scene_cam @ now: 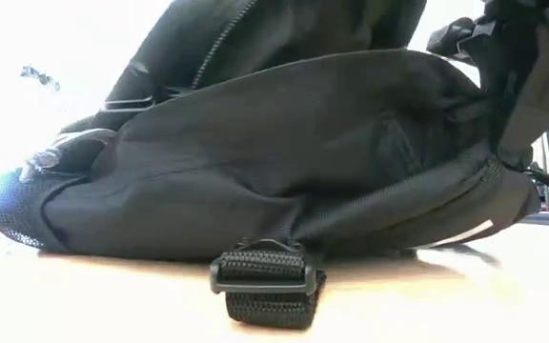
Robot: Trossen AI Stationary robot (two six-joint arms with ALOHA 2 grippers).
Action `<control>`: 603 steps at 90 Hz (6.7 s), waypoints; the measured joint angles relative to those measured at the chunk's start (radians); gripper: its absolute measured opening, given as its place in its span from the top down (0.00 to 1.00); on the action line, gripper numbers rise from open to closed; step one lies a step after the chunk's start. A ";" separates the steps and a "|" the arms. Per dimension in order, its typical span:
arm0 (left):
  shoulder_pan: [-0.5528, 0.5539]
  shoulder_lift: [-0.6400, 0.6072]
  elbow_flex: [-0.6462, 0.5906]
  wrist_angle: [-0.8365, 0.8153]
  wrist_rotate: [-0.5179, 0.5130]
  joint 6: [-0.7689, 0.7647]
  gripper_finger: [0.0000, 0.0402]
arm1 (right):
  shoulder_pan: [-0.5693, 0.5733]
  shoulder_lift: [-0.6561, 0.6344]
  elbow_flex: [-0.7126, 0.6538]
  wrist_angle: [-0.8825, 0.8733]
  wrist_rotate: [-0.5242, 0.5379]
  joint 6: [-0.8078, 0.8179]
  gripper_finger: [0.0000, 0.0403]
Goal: Unpack backpack
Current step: Close the backpack
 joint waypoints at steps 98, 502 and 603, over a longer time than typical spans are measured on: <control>-0.190 0.279 -0.238 0.053 0.178 -0.736 0.44 | -0.015 0.000 0.000 0.046 -0.021 0.002 1.00; -0.113 0.131 -0.285 0.433 0.240 -0.315 1.00 | -0.179 0.101 0.000 1.046 -0.159 -0.543 0.81; -0.182 0.237 -0.270 0.180 0.073 -0.349 0.54 | -0.181 0.099 0.000 1.047 -0.157 -0.546 1.00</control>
